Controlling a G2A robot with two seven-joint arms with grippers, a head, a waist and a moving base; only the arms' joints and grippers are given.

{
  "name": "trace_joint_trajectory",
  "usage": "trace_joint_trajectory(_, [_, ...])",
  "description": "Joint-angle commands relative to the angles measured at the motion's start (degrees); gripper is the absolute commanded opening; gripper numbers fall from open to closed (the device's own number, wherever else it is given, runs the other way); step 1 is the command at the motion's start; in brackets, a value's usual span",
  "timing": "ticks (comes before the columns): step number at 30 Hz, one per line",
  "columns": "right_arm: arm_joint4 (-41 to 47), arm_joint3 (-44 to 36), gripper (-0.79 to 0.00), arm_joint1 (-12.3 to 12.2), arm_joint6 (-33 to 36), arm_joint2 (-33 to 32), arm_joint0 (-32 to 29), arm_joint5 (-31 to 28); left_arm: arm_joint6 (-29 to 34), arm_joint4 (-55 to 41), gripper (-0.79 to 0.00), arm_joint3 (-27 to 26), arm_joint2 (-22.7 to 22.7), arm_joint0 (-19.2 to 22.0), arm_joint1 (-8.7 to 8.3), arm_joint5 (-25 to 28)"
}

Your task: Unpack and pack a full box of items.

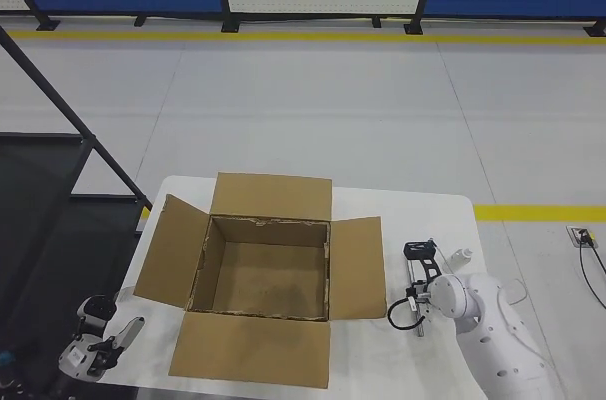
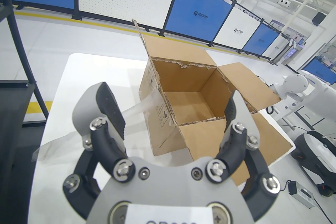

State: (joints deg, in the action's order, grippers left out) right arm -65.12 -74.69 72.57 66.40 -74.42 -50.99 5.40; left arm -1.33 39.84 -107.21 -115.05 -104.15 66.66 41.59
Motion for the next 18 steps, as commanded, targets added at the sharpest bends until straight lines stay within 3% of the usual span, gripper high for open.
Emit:
trace_joint_trajectory(1, [0.2,0.6,-0.597,0.0,-0.1,0.2,0.3,0.0,0.0,0.1,0.000,0.0,0.0,0.0,0.00,0.0])
trace_joint_trajectory(7, [0.6,1.7,-0.625,0.1,-0.1,0.7,1.0,-0.1,-0.3,0.2,0.000,0.0,-0.1,-0.1,0.03,-0.1])
trace_joint_trajectory(10, [0.6,2.0,-0.785,0.1,0.0,0.8,1.2,0.1,-0.3,0.2,0.000,0.0,-0.1,-0.1,0.04,-0.1])
trace_joint_trajectory(18, [1.5,-2.2,-0.785,-0.5,-1.8,-2.5,0.6,1.2,-0.2,0.1,0.000,0.0,-0.2,0.1,0.03,0.0])
